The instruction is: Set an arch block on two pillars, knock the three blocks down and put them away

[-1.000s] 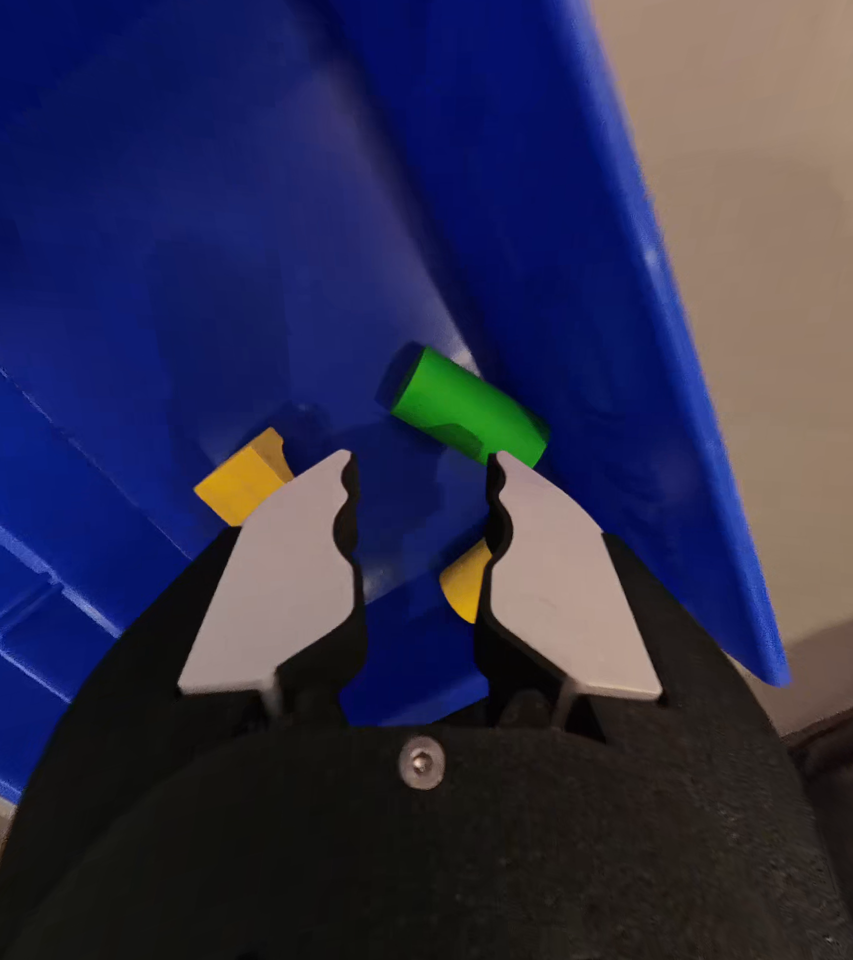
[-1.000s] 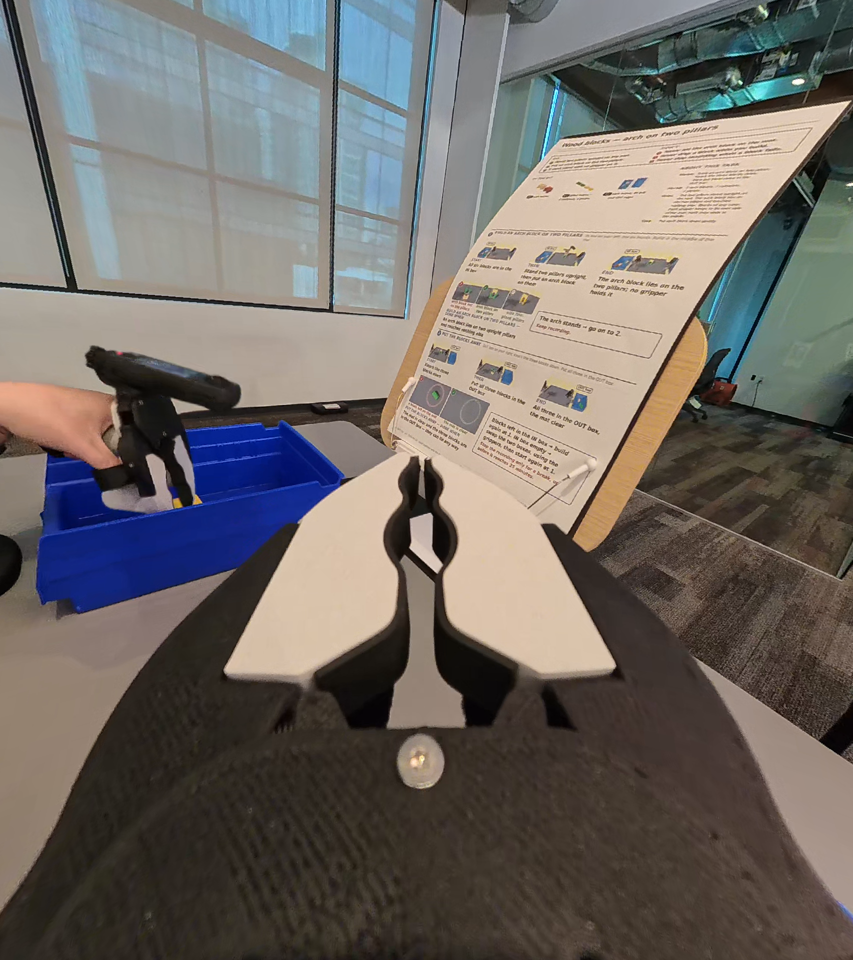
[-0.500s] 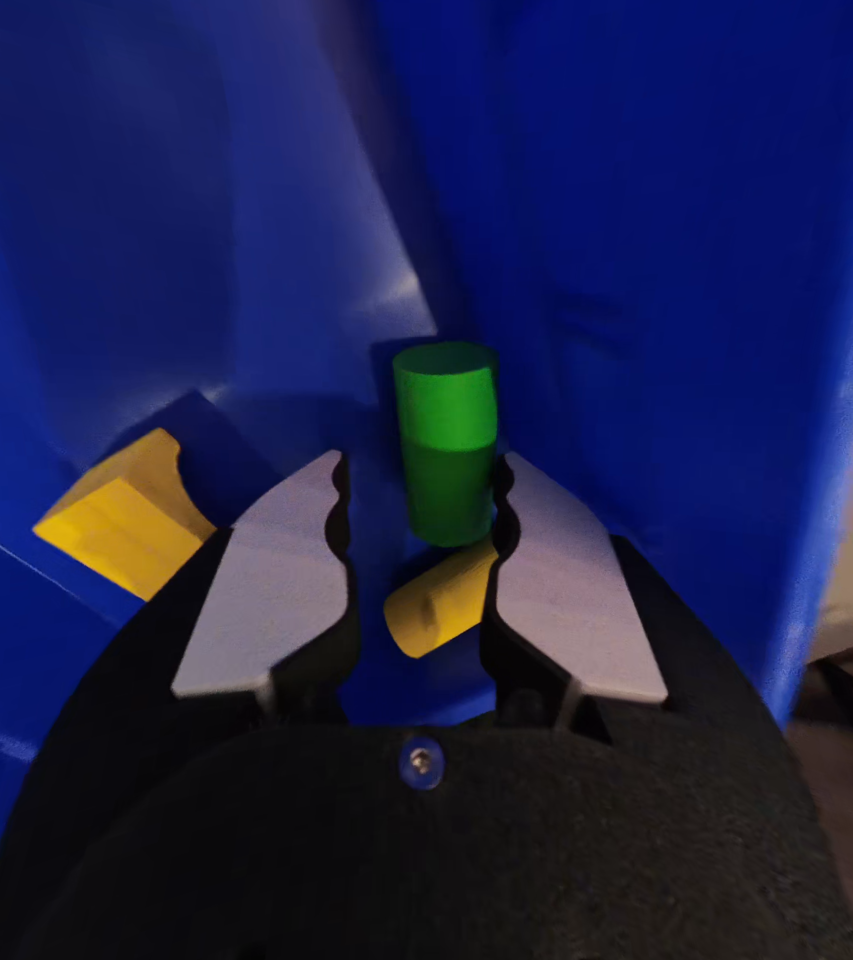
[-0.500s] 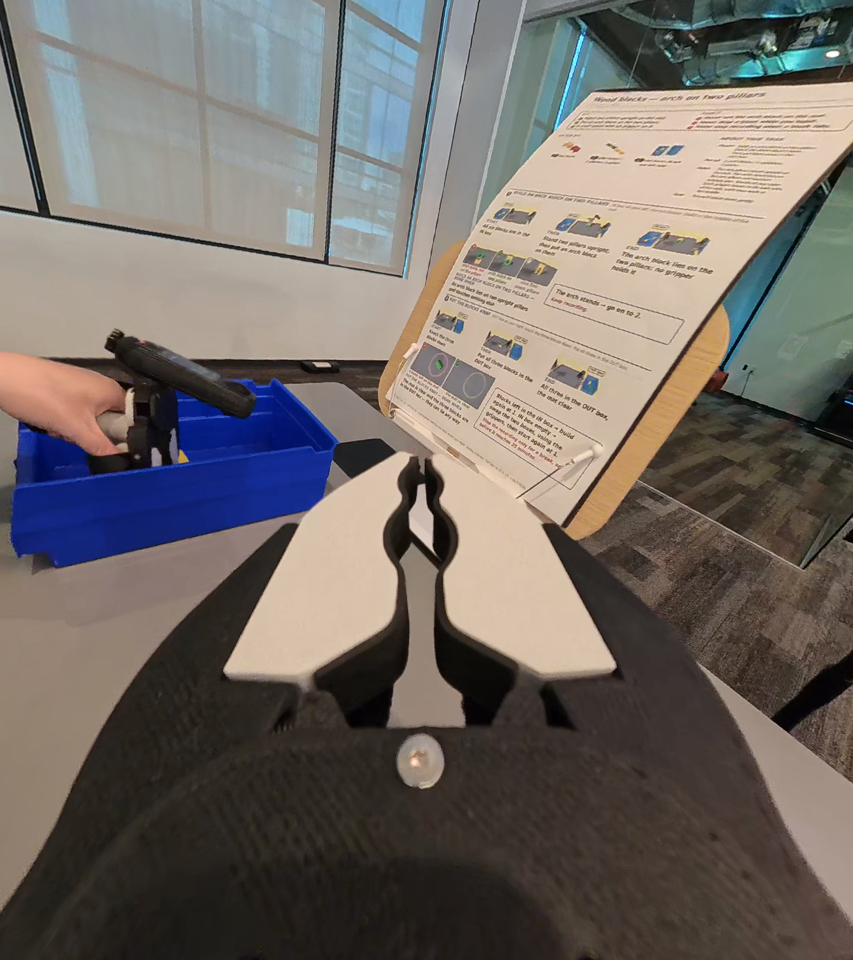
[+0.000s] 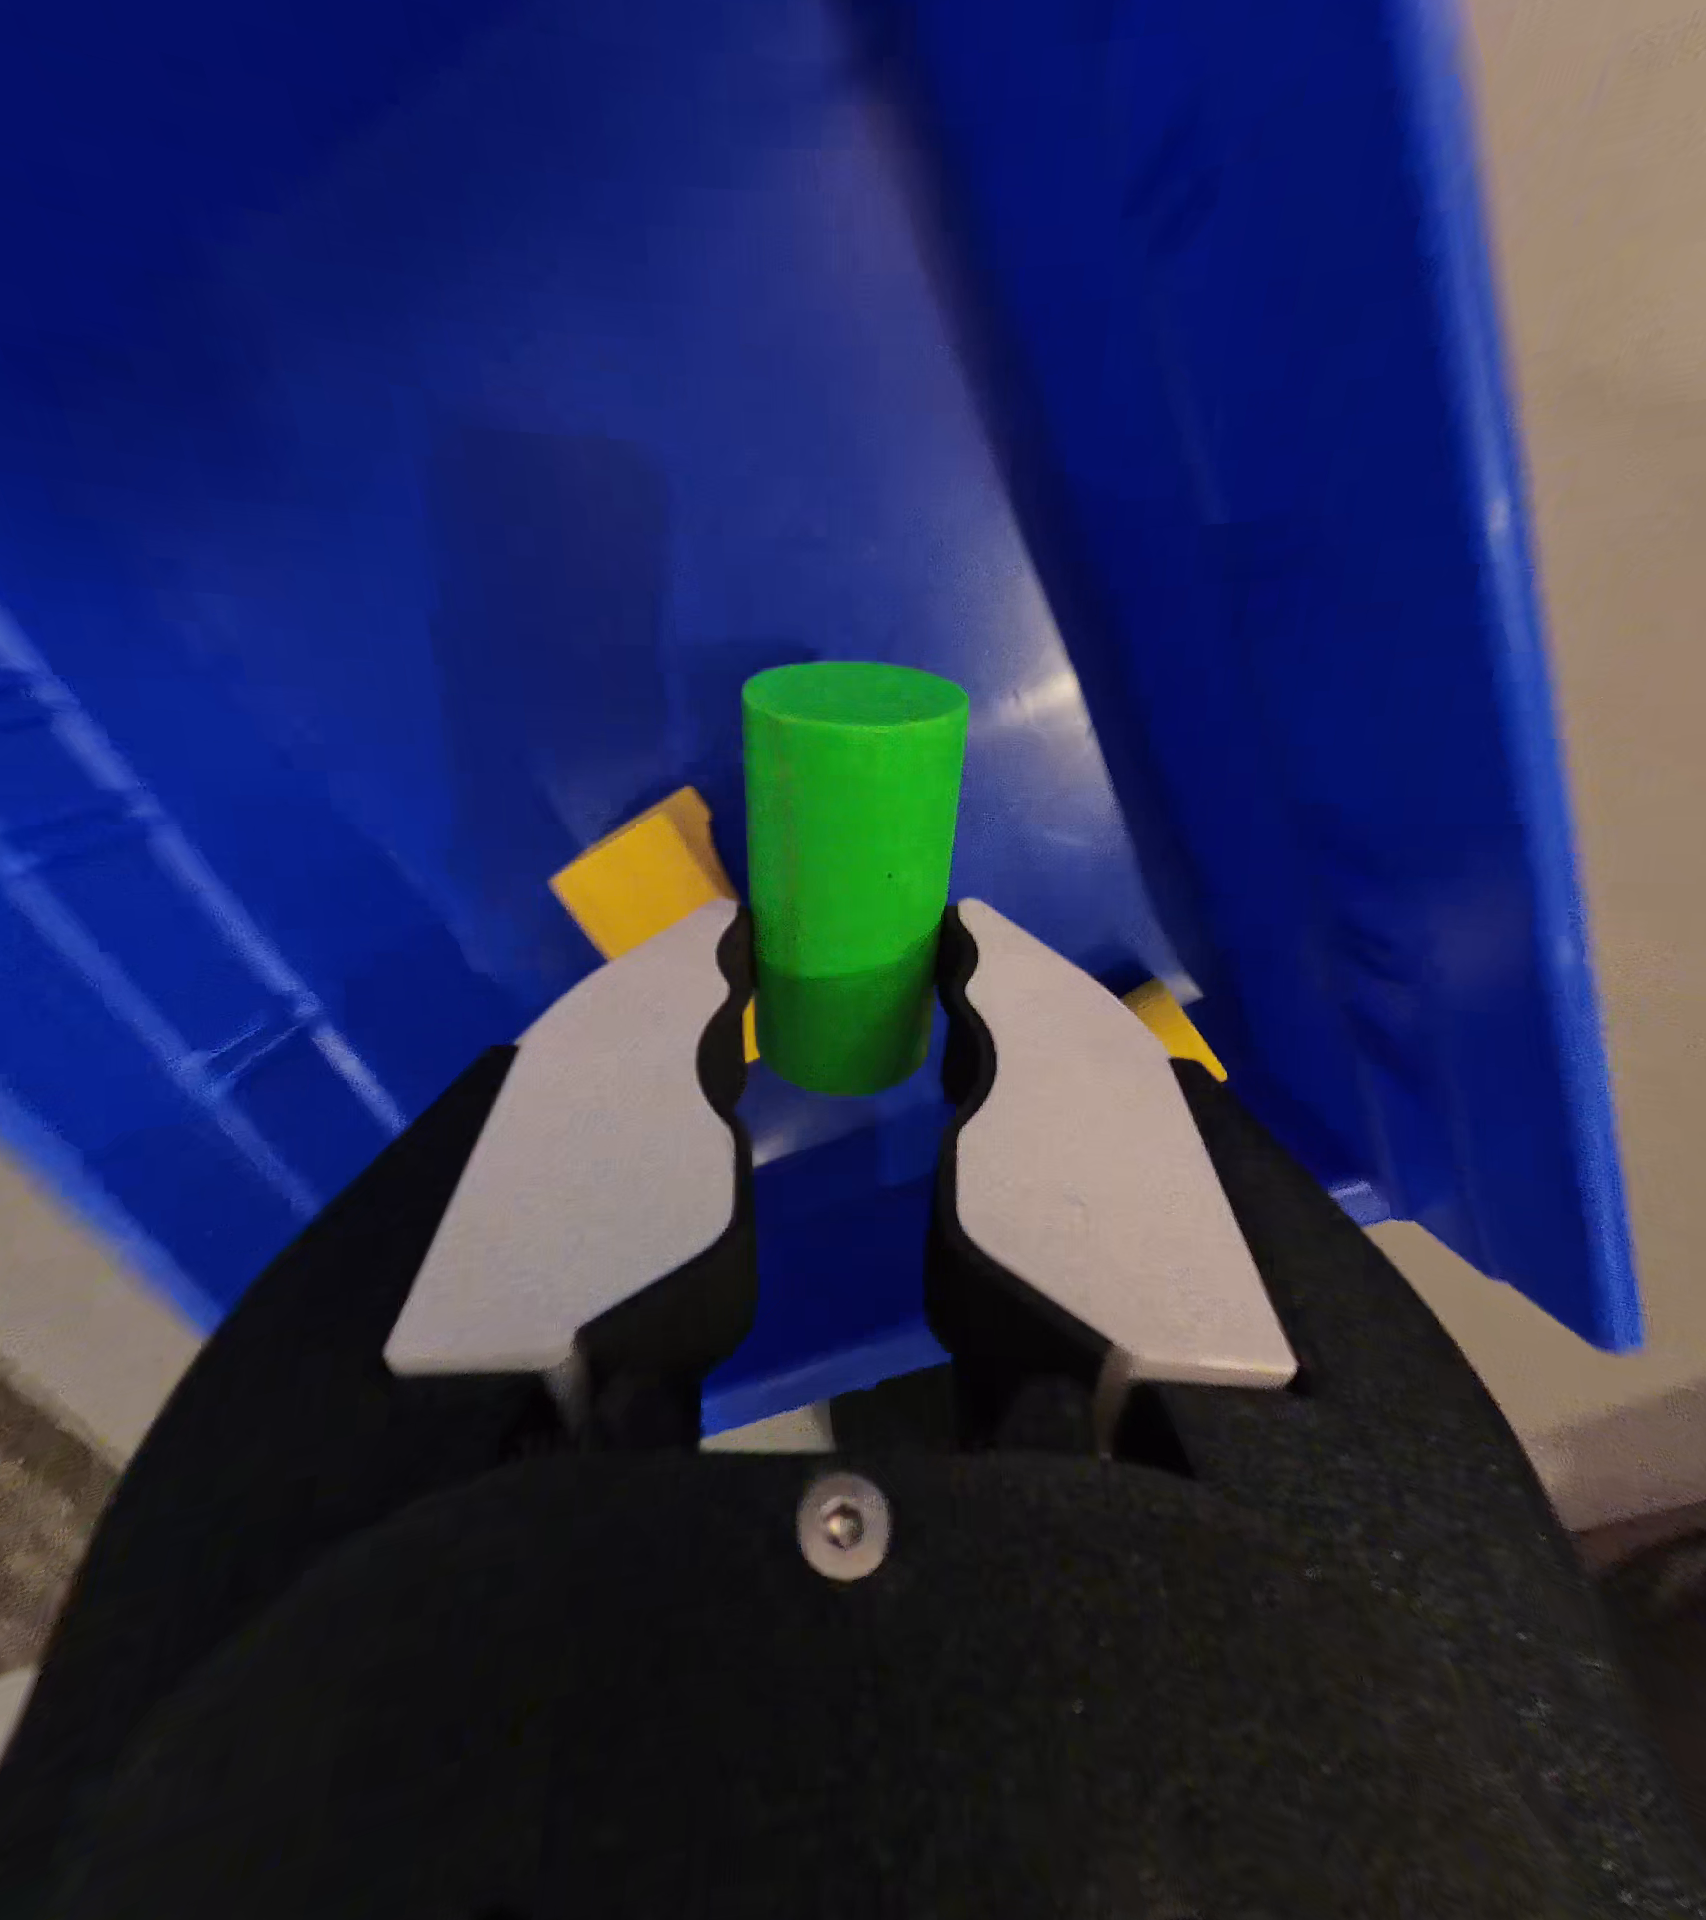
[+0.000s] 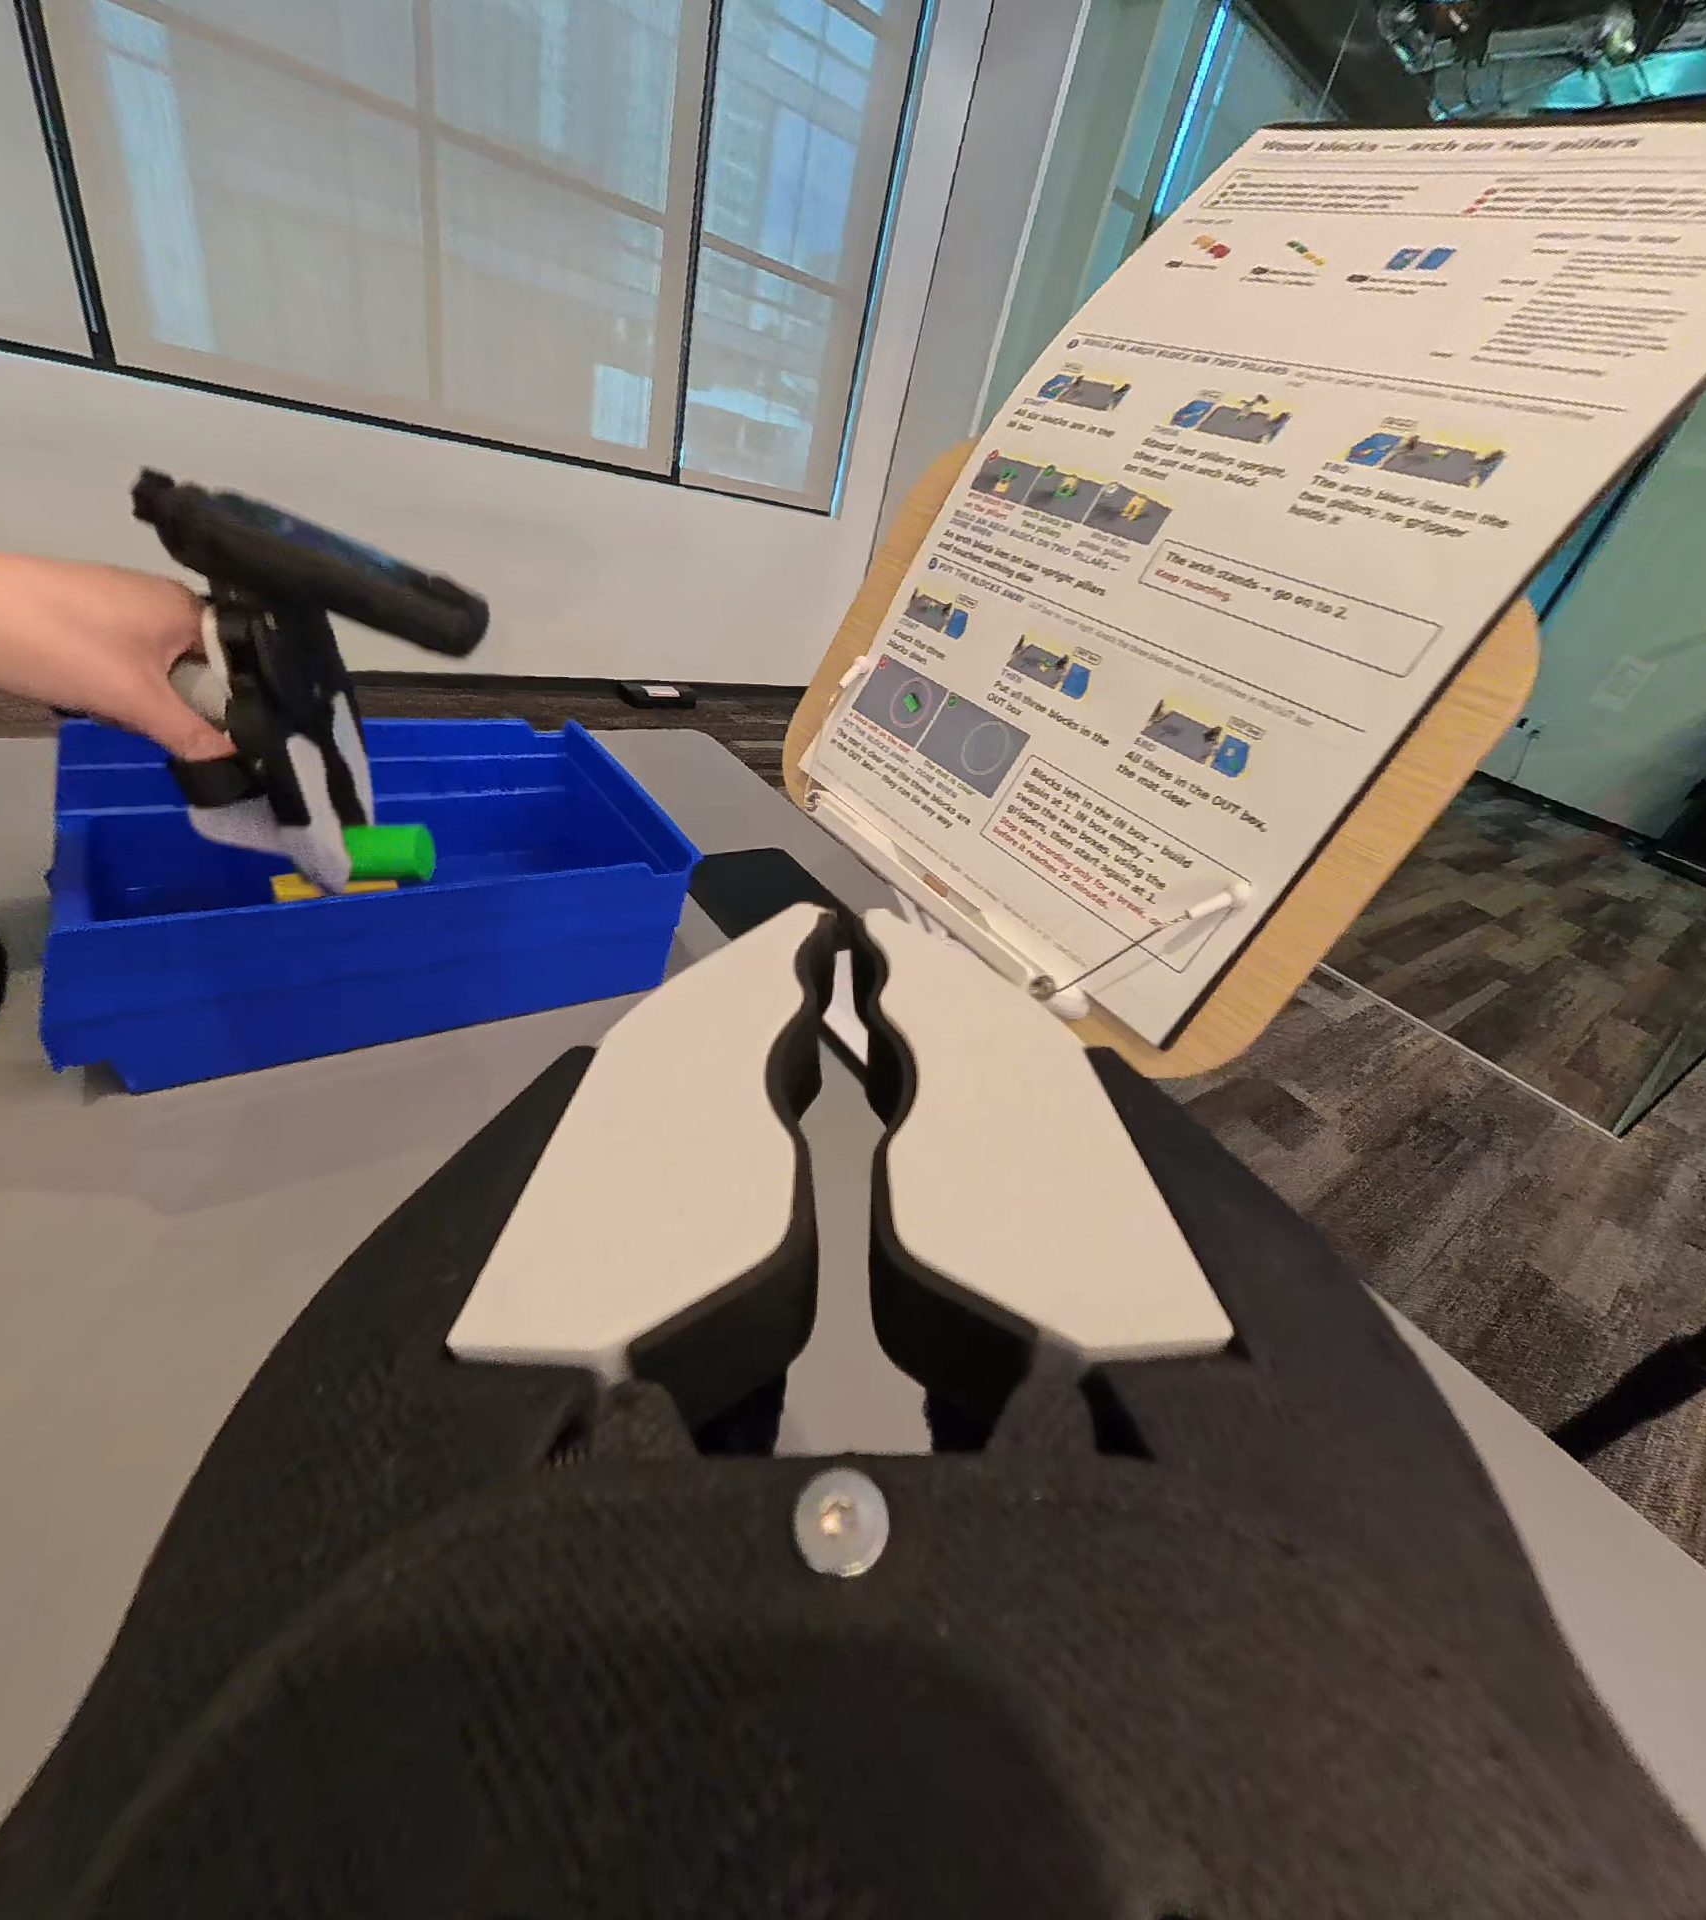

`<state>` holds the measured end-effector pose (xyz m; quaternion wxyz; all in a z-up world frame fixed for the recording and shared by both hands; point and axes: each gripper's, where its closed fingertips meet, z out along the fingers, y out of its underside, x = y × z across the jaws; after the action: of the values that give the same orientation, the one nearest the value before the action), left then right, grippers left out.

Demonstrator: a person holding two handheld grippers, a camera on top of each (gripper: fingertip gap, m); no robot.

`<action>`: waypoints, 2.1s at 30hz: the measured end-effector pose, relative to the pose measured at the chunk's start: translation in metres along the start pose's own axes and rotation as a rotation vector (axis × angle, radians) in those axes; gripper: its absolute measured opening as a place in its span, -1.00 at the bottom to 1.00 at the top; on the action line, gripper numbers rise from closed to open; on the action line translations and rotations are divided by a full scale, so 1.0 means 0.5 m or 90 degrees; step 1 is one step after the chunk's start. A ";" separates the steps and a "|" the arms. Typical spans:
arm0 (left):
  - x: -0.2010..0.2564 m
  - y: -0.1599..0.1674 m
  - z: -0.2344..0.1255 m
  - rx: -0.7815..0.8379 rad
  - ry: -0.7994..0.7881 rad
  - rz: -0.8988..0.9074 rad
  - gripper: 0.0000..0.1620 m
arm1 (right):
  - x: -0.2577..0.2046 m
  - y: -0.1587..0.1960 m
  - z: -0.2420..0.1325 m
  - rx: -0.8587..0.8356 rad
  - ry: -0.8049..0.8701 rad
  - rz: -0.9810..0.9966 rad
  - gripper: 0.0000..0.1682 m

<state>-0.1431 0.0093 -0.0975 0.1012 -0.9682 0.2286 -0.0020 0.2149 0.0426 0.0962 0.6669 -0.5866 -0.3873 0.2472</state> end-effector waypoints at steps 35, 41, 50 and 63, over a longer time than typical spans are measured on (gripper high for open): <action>0.428 -0.120 -0.190 0.407 0.257 0.446 -0.39 | -0.330 0.029 0.120 -0.055 -0.392 0.247 -0.62; 0.378 -0.123 -0.184 0.390 0.224 0.417 -0.28 | -0.274 0.061 0.141 -0.066 -0.298 0.265 -0.62; 0.179 -0.048 -0.197 0.298 0.018 0.386 -0.38 | -0.204 0.186 0.181 -0.171 -0.130 0.264 -0.62; 0.107 0.062 -0.123 0.145 0.059 0.438 -0.35 | -0.196 0.298 0.209 -0.228 -0.058 0.226 -0.62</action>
<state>-0.1118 -0.0534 -0.0456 0.1927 -0.8162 0.5434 -0.0371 0.0925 0.0560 -0.0699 0.4801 -0.7427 -0.3454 0.3139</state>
